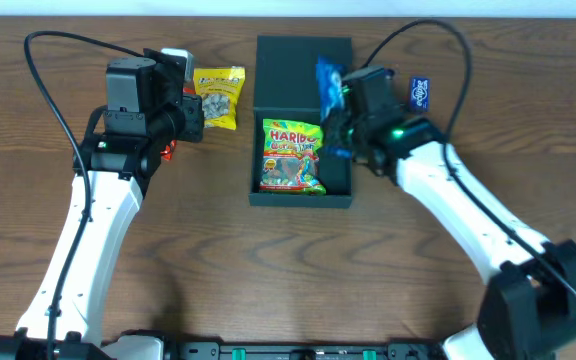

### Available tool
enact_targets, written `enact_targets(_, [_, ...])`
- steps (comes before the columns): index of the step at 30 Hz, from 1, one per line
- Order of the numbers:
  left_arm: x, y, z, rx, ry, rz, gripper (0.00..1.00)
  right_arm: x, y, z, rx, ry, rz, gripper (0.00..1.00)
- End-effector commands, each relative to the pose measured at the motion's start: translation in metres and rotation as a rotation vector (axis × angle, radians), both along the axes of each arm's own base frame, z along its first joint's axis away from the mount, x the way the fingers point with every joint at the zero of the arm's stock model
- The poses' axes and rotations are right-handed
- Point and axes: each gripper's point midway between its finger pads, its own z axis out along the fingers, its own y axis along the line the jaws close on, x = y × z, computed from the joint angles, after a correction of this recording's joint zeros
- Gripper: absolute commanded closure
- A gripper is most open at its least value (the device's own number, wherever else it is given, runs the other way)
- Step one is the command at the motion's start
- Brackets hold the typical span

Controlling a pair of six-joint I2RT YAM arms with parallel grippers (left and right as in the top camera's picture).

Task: Pack container
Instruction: 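Lift the Oreo pack and lower it into the box's right side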

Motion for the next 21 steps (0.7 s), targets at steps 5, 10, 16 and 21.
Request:
enact_targets(5, [0.004, 0.003, 0.012, 0.011, -0.035, 0.001, 0.94, -0.027, 0.015, -0.015, -0.024, 0.097, -0.1, 0.98])
enact_targets(10, [0.004, 0.003, 0.012, 0.011, -0.034, 0.001, 0.94, -0.043, 0.011, -0.022, -0.091, 0.132, -0.121, 0.98])
enact_targets(16, [0.004, 0.003, 0.012, 0.011, -0.034, 0.001, 0.94, -0.043, 0.0, -0.024, -0.159, 0.119, -0.122, 0.98])
enact_targets(21, [0.004, 0.003, 0.012, 0.011, -0.035, 0.001, 0.94, -0.042, -0.002, -0.023, -0.196, 0.102, -0.071, 0.98])
